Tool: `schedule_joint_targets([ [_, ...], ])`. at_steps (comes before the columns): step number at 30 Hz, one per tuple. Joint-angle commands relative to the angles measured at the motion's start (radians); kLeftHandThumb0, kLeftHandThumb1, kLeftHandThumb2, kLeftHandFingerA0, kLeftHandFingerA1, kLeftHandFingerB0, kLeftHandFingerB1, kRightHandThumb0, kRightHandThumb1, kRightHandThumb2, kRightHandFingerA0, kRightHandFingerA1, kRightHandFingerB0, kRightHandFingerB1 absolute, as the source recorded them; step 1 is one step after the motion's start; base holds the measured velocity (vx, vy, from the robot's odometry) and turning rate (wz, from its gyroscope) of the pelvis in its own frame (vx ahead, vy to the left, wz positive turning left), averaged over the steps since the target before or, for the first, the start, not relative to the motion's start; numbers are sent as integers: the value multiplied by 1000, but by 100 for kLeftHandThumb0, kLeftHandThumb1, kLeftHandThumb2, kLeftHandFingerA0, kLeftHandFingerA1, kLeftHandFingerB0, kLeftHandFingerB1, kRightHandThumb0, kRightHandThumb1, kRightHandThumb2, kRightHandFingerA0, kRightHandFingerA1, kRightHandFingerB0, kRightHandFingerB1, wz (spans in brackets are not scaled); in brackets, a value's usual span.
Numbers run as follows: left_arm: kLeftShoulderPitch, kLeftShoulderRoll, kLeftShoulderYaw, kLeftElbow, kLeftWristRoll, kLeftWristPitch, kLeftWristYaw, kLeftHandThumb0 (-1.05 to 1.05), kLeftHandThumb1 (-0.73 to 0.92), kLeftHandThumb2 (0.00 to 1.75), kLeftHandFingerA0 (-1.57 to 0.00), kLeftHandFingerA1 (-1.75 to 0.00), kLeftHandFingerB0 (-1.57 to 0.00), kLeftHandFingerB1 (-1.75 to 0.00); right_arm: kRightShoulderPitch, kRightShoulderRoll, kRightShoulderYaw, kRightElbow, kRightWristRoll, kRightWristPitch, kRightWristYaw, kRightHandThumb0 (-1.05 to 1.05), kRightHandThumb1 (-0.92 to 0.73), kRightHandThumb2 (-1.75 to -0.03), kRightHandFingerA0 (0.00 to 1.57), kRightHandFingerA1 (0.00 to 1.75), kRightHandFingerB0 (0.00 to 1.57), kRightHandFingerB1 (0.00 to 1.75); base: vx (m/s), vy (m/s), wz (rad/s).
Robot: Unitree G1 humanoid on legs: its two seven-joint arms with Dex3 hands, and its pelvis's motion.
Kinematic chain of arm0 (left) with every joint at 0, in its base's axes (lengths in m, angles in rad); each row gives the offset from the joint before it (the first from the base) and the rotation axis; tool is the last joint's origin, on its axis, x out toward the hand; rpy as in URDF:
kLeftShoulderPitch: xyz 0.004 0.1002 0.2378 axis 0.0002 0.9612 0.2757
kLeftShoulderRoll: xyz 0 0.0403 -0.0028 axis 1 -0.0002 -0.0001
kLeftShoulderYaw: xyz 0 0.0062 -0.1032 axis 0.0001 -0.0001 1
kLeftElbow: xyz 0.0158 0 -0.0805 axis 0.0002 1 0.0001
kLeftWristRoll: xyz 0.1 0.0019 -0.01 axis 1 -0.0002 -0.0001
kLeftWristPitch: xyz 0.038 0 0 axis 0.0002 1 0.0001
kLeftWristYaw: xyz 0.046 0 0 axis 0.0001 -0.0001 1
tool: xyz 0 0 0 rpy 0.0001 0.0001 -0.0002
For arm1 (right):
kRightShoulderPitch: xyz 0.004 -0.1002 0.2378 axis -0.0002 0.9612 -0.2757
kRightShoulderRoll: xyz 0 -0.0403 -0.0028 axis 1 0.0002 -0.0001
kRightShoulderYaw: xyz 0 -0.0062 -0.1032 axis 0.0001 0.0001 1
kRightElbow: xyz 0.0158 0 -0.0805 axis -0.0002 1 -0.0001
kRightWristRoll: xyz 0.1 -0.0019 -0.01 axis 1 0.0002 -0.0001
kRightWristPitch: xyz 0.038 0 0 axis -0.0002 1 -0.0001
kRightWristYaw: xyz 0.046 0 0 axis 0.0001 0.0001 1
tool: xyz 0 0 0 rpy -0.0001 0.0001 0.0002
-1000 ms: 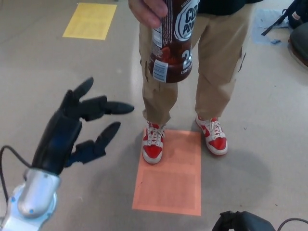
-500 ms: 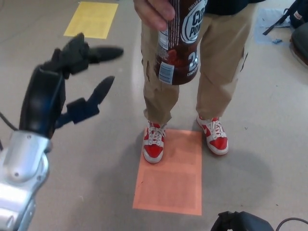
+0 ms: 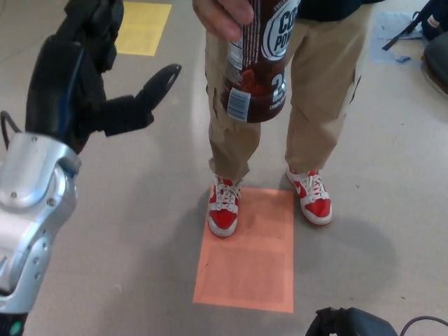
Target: The robot recieved a bottle of protein shake from a person using its left hand and then shake the protein up and down 2 two times and hand it back to the person
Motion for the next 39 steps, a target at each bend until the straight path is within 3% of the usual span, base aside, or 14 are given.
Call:
schedule_joint_targets([
  [1, -263, 79, 10, -78, -636, 860, -75, -71, 43, 78, 0, -8, 0, 0, 11, -20, 7, 43, -36, -74, -90, -46, -52, -112, 103, 95, 94, 81, 0, 0, 0],
  [3, -273, 68, 7, -68, -647, 880, -66, -69, 47, 57, 0, -5, 0, 0, 12, -18, 1, 43, -28, -79, -82, -46, -51, -112, 104, 98, 93, 82, 0, 0, 0],
  [10, -328, 41, -37, -20, -607, 949, -121, -73, 43, 76, 0, -11, 0, 0, 4, -17, -6, 43, -18, -89, -71, -47, -51, -114, 101, 102, 91, 85, 0, 0, 0],
  [12, -334, 24, -45, -5, -602, 967, -119, -70, 53, 57, 0, -12, 0, 0, 0, -18, 2, 44, -27, -72, -71, -48, -55, -107, 96, 96, 91, 81, 0, 0, 0],
  [13, -334, 16, -49, 2, -599, 974, -119, -76, 47, 80, 0, -9, 0, 0, 0, -18, 1, 43, -26, -72, -68, -48, -55, -106, 98, 95, 92, 80, 0, 0, 0],
  [17, -326, -11, -60, 24, -594, 1001, -114, -78, 48, 81, 0, -9, 0, 0, 2, -20, -3, 42, -21, -83, -61, -48, -55, -107, 97, 93, 93, 82, 0, 0, 0],
  [18, -325, -12, -60, 25, -594, 1004, -114, -78, 48, 81, 0, -9, 0, 0, 2, -19, -3, 42, -20, -84, -61, -48, -55, -107, 97, 93, 93, 82, 0, 0, 0],
  [19, -324, -14, -69, 31, -587, 1012, -121, -71, 53, 59, 0, -6, 0, 0, 2, -18, -6, 42, -18, -84, -60, -48, -55, -107, 95, 91, 94, 81, 0, 0, 0],
  [23, -322, -28, -83, 43, -573, 1027, -126, -72, 53, 58, 0, -8, 0, 0, -2, -17, -1, 42, -24, -78, -64, -48, -56, -107, 98, 96, 93, 81, 0, 0, 0],
  [25, -320, -30, -96, 44, -563, 1030, -137, -76, 45, 78, 0, -12, 0, 0, -1, -18, -3, 42, -21, -85, -65, -48, -54, -109, 96, 92, 93, 82, 0, 0, 0],
  [26, -318, -30, -103, 45, -556, 1030, -143, -73, 54, 58, 0, -9, 0, 0, -1, -18, -5, 42, -20, -84, -63, -48, -55, -108, 96, 94, 93, 83, 0, 0, 0],
  [33, -310, -44, -119, 59, -541, 1053, -149, -73, 54, 57, 0, -12, 0, 0, 0, -18, -2, 42, -22, -85, -65, -48, -55, -108, 95, 95, 92, 83, 0, 0, 0],
  [34, -302, -51, -121, 63, -540, 1059, -147, -78, 47, 82, 0, -11, 0, 0, 2, -17, -1, 43, -23, -82, -66, -48, -55, -107, 96, 95, 92, 82, 0, 0, 0],
  [39, -303, -57, -127, 66, -524, 1075, -150, -78, 46, 83, 0, -11, 0, 0, 5, -16, -5, 45, -20, -90, -69, -48, -51, -114, 100, 99, 92, 88, 0, 0, 0],
])
